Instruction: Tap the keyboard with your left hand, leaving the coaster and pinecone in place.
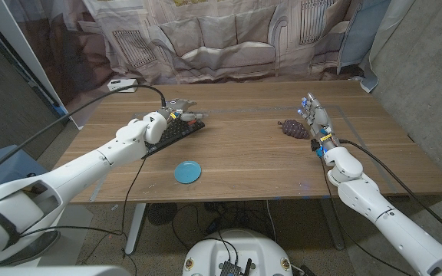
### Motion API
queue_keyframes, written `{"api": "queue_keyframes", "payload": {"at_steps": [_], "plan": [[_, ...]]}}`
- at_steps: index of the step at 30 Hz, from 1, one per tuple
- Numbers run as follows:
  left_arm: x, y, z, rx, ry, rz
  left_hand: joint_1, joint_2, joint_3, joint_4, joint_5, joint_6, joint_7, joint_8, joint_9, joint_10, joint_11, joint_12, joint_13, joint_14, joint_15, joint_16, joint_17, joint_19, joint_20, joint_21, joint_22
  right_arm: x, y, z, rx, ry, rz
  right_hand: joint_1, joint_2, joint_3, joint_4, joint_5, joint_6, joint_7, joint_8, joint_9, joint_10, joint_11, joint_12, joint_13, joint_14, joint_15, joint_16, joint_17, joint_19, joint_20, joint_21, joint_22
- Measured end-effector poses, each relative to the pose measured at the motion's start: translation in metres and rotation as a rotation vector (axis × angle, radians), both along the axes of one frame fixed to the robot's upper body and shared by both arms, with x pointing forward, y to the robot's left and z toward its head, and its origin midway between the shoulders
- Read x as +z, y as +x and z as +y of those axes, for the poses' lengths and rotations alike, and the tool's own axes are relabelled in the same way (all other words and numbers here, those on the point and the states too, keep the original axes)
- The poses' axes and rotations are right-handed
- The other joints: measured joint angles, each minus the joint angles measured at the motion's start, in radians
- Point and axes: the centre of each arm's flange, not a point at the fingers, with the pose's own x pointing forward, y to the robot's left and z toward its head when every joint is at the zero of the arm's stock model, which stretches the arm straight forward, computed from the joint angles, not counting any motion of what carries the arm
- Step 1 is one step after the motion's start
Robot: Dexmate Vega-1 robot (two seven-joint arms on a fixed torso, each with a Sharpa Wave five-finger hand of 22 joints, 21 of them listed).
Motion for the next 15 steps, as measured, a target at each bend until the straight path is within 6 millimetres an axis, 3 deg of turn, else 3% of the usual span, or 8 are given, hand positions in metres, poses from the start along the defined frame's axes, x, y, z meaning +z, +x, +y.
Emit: {"api": "queue_keyframes", "payload": {"at_steps": [15], "plan": [[0.0022,-0.0102,0.0025,-0.018,-0.029,-0.033,0.0,0.0,-0.004,-0.004,0.0,0.01,0.011,0.019,0.0,-0.003,0.003,0.0,0.0,0.0,0.0,0.0,0.0,0.008,0.003,0.0,0.0,0.002,-0.0019,-0.0006,0.001,-0.003,-0.009,0.005,0.005,0.0,0.0,0.0,0.0,0.0,0.0,0.0,0.0,0.0,0.0,0.0,0.0,0.0,0.0,0.0,0.0,0.0,0.0,0.0]]}}
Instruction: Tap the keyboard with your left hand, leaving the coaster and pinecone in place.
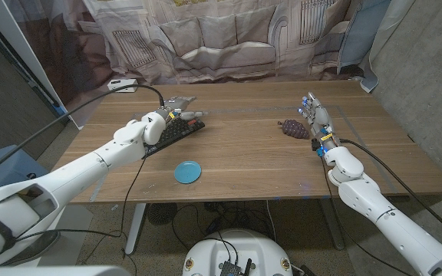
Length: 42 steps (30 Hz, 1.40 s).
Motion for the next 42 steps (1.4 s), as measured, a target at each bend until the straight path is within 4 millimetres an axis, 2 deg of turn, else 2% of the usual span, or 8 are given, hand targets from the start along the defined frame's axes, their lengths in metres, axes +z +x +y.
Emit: {"api": "queue_keyframes", "payload": {"at_steps": [6,10,18,26,39,42], "plan": [[0.0,-0.005,0.006,0.003,-0.011,-0.006,0.0,0.0,0.0,0.0,-0.007,0.015,0.004,0.008,0.0,-0.002,0.002,0.0,0.0,0.0,0.0,0.0,0.0,0.0,0.0,0.0,0.0,0.0,0.0,0.0,0.002,-0.003,-0.002,0.0,0.0,0.0,0.0,0.0,0.0,0.0,0.0,0.0,0.0,0.0,0.0,0.0,0.0,0.0,0.0,0.0,0.0,0.0,0.0,0.0],[0.002,-0.009,0.004,-0.059,-0.076,-0.023,0.005,0.005,0.0,0.0,-0.007,0.023,0.002,0.008,0.0,-0.004,0.004,0.0,0.0,0.0,0.0,0.0,0.0,0.0,0.0,0.0,0.0,0.003,-0.001,0.001,0.003,-0.009,-0.009,0.0,0.0,0.0,0.0,0.0,0.0,0.0,0.0,0.0,0.0,0.0,0.0,0.0,0.0,0.0,0.0,0.0,0.0,0.0,0.0,0.0],[0.003,-0.016,0.008,-0.109,-0.141,-0.024,0.005,0.005,0.0,0.0,-0.007,0.053,0.021,0.023,0.0,0.0,0.008,0.0,0.0,0.006,0.005,0.0,0.0,0.005,0.005,0.0,0.0,0.004,-0.002,0.001,0.003,-0.011,-0.014,0.0,0.0,0.0,0.0,0.0,0.02,0.005,0.004,0.0,0.0,0.0,0.0,0.0,0.006,-0.005,0.0,0.0,0.0,0.0,0.0,0.0],[0.005,-0.022,0.011,-0.162,-0.211,-0.026,0.005,0.005,-0.004,-0.004,-0.007,0.084,0.037,0.023,0.0,0.009,0.016,0.008,0.0,0.014,0.007,0.007,0.0,0.015,0.004,0.009,0.0,0.006,-0.003,0.001,0.006,-0.014,-0.023,0.0,0.0,0.0,0.0,0.0,0.02,0.005,0.004,0.0,0.004,0.004,0.0,0.0,0.005,-0.005,0.0,0.0,0.0,0.0,0.0,0.0],[0.004,-0.033,0.017,-0.243,-0.336,-0.033,0.005,0.005,-0.004,-0.004,-0.007,0.1,0.042,0.031,0.0,0.022,0.029,0.015,0.0,0.018,0.011,0.007,0.0,0.018,0.007,0.009,0.0,0.007,-0.001,-0.001,0.012,-0.03,-0.046,0.0,0.0,-0.004,-0.004,0.0,0.02,0.005,0.004,0.0,0.007,0.0,0.0,0.0,0.006,-0.006,0.0,0.0,0.006,-0.005,0.0,0.0],[0.004,-0.035,0.02,-0.264,-0.371,-0.034,0.005,0.005,-0.004,-0.004,-0.007,0.101,0.043,0.031,0.0,0.027,0.029,0.015,0.0,0.019,0.011,0.007,0.0,0.018,0.007,0.009,0.0,0.008,-0.001,-0.001,0.014,-0.036,-0.058,0.0,0.0,-0.004,-0.004,0.003,0.02,0.005,0.004,0.0,0.011,-0.004,0.0,0.0,0.017,-0.009,0.0,-0.005,0.022,-0.007,0.0,0.0]]}}
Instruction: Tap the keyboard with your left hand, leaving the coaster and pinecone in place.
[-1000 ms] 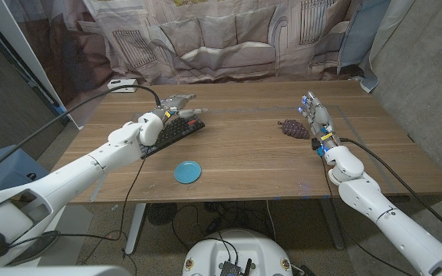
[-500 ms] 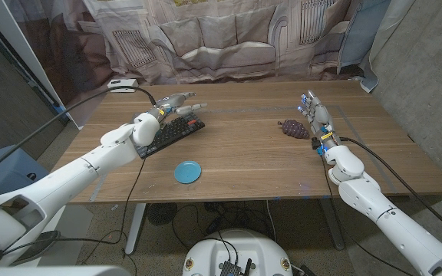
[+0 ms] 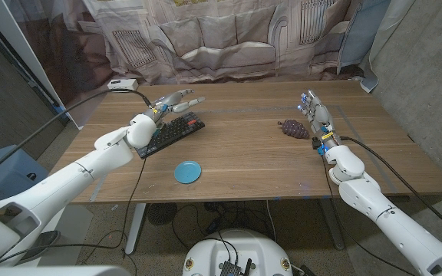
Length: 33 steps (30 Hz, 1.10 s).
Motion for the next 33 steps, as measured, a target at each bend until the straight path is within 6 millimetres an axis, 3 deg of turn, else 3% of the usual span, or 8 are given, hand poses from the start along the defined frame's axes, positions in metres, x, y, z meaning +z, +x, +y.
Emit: {"api": "queue_keyframes", "payload": {"at_steps": [24,25,33], "plan": [[-0.009,-0.005,0.02,-0.144,-0.208,0.023,0.011,0.011,-0.004,-0.004,-0.004,0.048,0.019,0.0,0.0,0.027,0.011,0.008,0.0,0.026,0.001,0.004,0.0,0.019,0.0,0.0,0.0,0.002,0.002,-0.001,0.017,-0.047,-0.01,0.0,0.0,-0.004,-0.004,0.001,0.0,0.0,0.0,0.0,0.007,0.004,0.0,0.0,0.012,0.002,0.0,0.0,0.02,0.002,0.005,0.0],[-0.006,-0.011,0.015,-0.219,-0.256,0.018,0.011,0.011,-0.004,-0.004,-0.004,0.049,0.021,0.0,0.0,0.027,0.01,0.008,0.0,0.026,0.001,0.004,0.0,0.019,0.0,0.0,0.0,0.004,0.001,-0.003,0.014,-0.056,-0.012,0.0,0.0,-0.004,-0.004,0.001,0.0,0.0,0.0,0.0,0.007,0.004,0.0,0.0,0.012,0.002,0.0,0.0,0.02,0.002,0.005,0.0],[-0.009,-0.013,0.014,-0.295,-0.338,0.023,0.011,0.01,-0.004,-0.004,-0.004,0.053,0.017,0.0,0.0,0.034,0.018,0.008,0.0,0.026,0.001,0.004,0.0,0.027,-0.005,0.0,0.0,0.006,0.001,-0.003,0.024,-0.064,-0.014,0.0,0.0,-0.004,-0.004,0.001,0.0,0.0,0.0,0.0,0.007,0.004,0.0,0.0,0.012,0.002,0.0,0.0,0.02,0.002,0.005,0.0]]}}
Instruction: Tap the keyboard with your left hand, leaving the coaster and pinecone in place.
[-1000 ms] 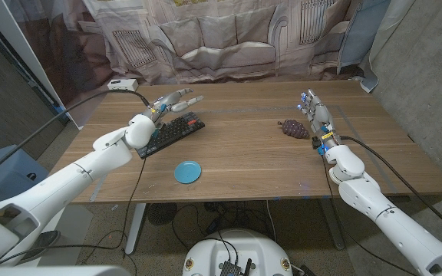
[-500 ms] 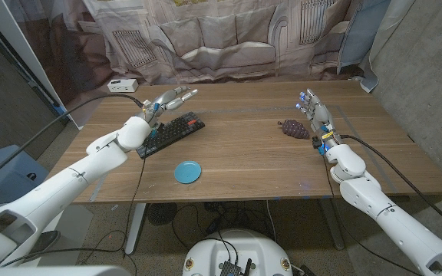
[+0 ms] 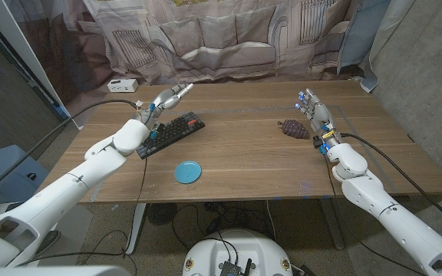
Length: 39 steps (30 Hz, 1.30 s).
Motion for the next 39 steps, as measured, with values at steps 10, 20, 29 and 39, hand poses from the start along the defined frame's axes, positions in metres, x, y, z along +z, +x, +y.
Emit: {"api": "queue_keyframes", "payload": {"at_steps": [10,20,29,39], "plan": [[-0.008,0.002,-0.002,-0.16,-0.124,0.024,0.015,0.004,0.0,0.0,0.0,0.005,0.005,0.0,0.0,0.006,-0.002,0.0,-0.001,0.0,0.0,0.0,0.0,-0.006,-0.006,0.0,0.0,0.002,-0.003,0.001,0.009,-0.006,-0.005,0.0,0.0,0.0,0.0,0.0,0.0,0.0,0.0,0.0,0.0,0.0,0.0,0.0,0.0,0.0,0.0,0.0,0.0,0.0,0.0,0.0],[-0.017,0.008,-0.005,-0.282,-0.233,0.025,0.039,0.019,0.009,-0.009,-0.004,0.043,0.043,0.0,0.0,0.032,0.018,0.008,-0.002,0.025,0.004,0.0,-0.002,0.042,-0.129,0.009,-0.002,0.004,-0.004,-0.001,0.019,-0.013,0.0,0.0,0.0,-0.004,0.004,0.0,0.0,0.0,0.0,0.0,0.0,0.0,0.0,0.0,0.005,-0.006,0.0,0.0,0.0,0.0,0.0,0.0],[-0.022,0.015,-0.009,-0.388,-0.306,0.017,0.052,0.021,0.011,-0.017,-0.004,0.048,0.084,0.0,0.0,0.034,0.019,0.008,-0.002,0.029,0.008,0.0,-0.002,0.077,-0.138,0.012,-0.002,0.004,-0.002,-0.004,0.025,-0.016,0.003,0.0,0.0,-0.004,0.004,0.0,0.0,0.0,0.0,0.0,0.009,0.002,0.0,0.0,0.005,-0.005,0.0,0.0,0.011,0.0,0.0,0.0],[-0.031,0.025,-0.013,-0.464,-0.374,0.032,0.062,0.022,0.015,-0.021,-0.012,0.059,0.08,-0.006,0.0,0.055,0.006,0.008,-0.002,0.045,-0.005,0.0,-0.002,0.107,-0.128,0.018,-0.002,0.005,-0.002,-0.004,0.025,-0.019,0.002,0.0,0.0,-0.004,0.004,0.0,0.0,0.0,0.0,0.0,0.021,-0.004,0.0,0.0,0.011,-0.011,0.0,0.0,0.016,-0.005,0.0,0.0]]}}
